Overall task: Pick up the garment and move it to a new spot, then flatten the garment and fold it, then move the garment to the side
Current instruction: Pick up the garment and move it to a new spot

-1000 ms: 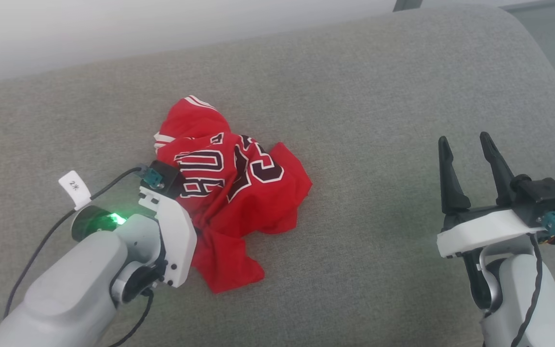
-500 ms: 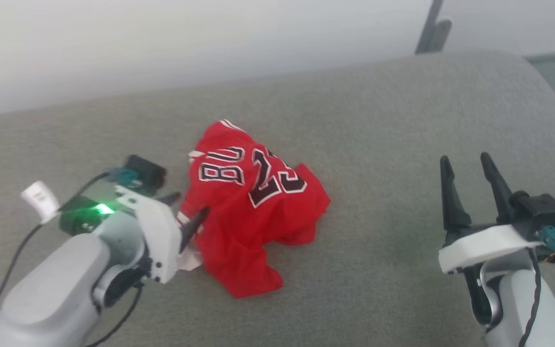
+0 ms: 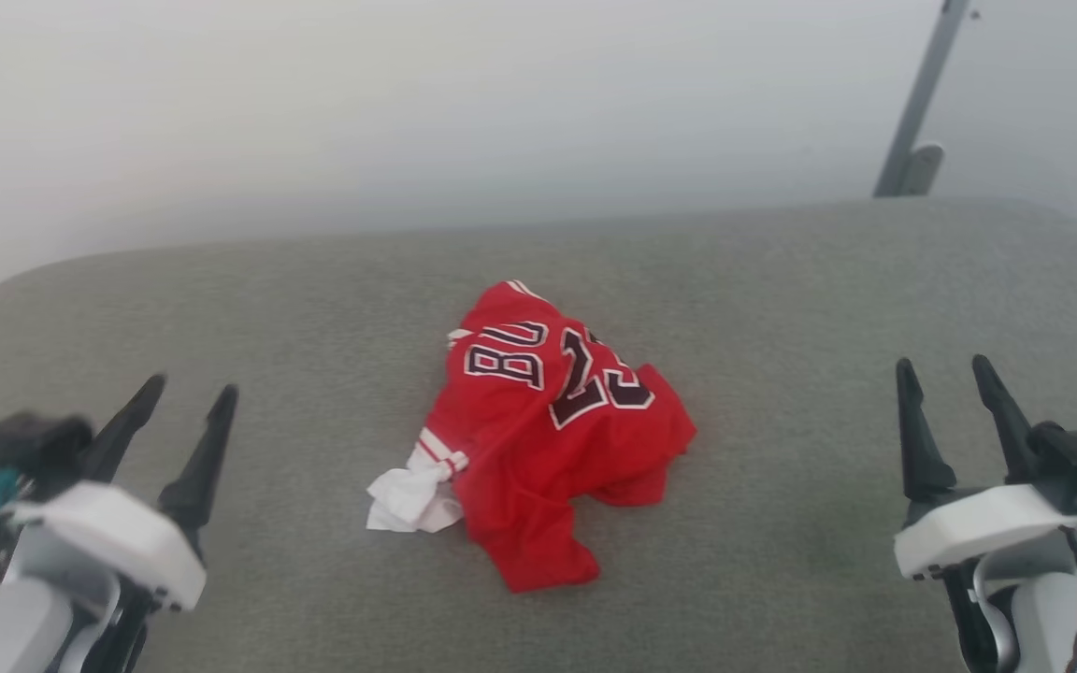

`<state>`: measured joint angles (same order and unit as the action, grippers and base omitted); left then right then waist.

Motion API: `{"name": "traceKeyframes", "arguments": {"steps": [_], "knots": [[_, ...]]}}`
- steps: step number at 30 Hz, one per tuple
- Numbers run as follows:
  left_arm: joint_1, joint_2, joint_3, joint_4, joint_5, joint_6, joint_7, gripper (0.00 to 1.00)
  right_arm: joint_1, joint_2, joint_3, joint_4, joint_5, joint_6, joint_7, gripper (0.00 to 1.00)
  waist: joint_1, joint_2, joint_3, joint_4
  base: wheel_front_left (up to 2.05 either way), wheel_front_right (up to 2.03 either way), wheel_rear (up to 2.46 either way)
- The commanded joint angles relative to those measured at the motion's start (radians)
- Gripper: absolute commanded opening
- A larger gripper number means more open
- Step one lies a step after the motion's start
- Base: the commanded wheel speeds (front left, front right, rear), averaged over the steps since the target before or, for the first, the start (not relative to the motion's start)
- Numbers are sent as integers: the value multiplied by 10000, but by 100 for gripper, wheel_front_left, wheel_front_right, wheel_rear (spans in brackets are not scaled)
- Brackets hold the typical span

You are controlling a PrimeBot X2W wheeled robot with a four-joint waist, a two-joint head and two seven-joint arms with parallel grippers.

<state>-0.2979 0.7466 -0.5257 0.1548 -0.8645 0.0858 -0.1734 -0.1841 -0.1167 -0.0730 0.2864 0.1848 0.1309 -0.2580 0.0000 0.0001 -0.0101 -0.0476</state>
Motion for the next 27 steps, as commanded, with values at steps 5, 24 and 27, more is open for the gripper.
{"name": "traceKeyframes", "arguments": {"steps": [5, 24, 27], "knots": [[1169, 89, 749, -264, -280, 412, -723, 100, 285, -60, -185, -69, -114, -3, -86, 100, 0, -1, -264, 463, 0, 0, 0], [3940, -1218, 4203, -665, 573, -703, -923, 100, 750, -5, -399, -199, -257, -3, -88, 100, 0, -1, -499, 1151, 0, 0, 0], [3975, -1363, 4355, -614, 713, -875, -923, 100, 740, 3, -384, -201, -272, -3, -88, 100, 0, -1, -504, 1177, 0, 0, 0]]}}
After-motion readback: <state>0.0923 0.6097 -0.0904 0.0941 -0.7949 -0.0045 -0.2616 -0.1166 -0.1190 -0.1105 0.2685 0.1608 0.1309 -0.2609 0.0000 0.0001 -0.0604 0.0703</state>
